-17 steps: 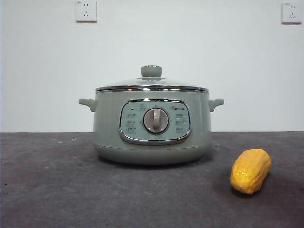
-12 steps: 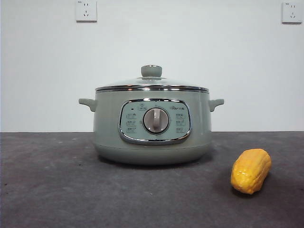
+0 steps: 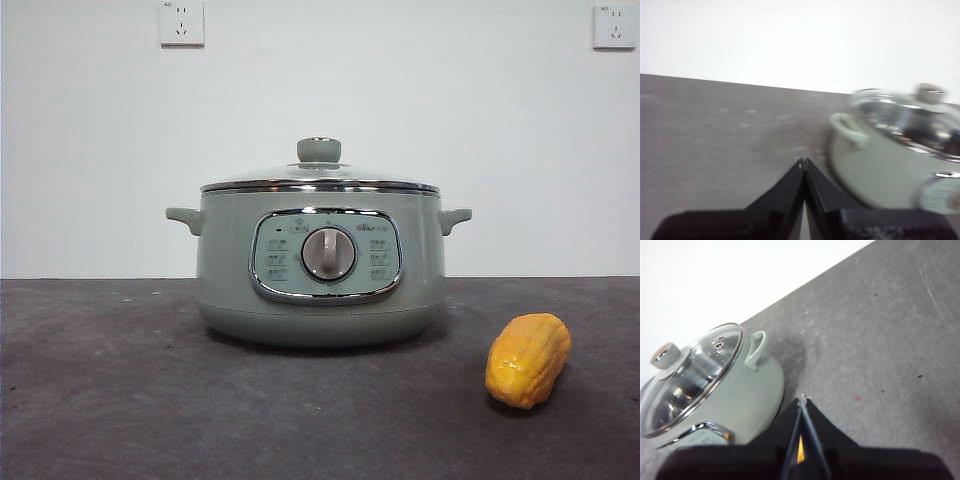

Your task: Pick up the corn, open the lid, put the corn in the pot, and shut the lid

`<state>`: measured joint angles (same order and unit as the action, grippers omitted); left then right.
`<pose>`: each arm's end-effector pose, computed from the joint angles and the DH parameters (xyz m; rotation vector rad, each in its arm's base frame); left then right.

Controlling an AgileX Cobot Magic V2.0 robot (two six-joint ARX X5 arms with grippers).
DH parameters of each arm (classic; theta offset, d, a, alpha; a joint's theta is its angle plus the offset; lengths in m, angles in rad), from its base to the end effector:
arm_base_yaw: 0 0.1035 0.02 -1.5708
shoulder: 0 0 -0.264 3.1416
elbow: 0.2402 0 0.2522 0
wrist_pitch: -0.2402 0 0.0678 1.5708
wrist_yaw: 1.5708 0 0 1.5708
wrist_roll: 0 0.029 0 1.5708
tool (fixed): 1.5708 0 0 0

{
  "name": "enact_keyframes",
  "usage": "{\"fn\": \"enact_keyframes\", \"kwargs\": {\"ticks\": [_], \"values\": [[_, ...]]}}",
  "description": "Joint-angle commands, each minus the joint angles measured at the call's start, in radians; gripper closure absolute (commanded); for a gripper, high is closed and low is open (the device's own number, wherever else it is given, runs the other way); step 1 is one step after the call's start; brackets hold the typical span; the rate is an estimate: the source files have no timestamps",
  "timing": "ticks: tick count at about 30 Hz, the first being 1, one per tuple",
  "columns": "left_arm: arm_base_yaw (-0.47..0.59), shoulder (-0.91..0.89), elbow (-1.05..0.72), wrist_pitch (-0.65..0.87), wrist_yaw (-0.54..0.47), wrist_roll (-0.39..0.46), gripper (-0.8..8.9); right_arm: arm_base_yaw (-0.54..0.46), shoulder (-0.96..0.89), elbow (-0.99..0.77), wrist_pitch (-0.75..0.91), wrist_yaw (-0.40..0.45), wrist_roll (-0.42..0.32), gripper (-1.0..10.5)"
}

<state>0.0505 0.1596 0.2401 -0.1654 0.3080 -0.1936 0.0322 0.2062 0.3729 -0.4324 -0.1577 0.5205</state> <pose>0.0941 -0.0040 0.2169 -0.2076 0.1084 -0.2485 0.0861 0.0073 0.2320 0.5325 0.3089 0.1155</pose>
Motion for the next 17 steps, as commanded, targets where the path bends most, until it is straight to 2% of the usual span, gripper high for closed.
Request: {"fn": "enact_keyframes", "kwargs": {"ticks": [1,6,13,17], "values": [[0.002,0.065,0.053,-0.009,0.114,-0.016,8.19,0.0,0.077,0.086,-0.061,-0.029,0.01,9.5],[0.002,0.194,0.181,-0.097,0.298,-0.017,8.18,0.0,0.217,0.221,-0.158,-0.253,0.004,9.5],[0.002,0.333,0.273,-0.12,0.507,-0.054,8.19,0.0,0.357,0.32,-0.202,-0.388,0.004,9.4],[0.002,0.404,0.319,-0.181,0.504,-0.079,8.19,0.003,0.465,0.388,-0.278,-0.452,-0.014,9.3]]}}
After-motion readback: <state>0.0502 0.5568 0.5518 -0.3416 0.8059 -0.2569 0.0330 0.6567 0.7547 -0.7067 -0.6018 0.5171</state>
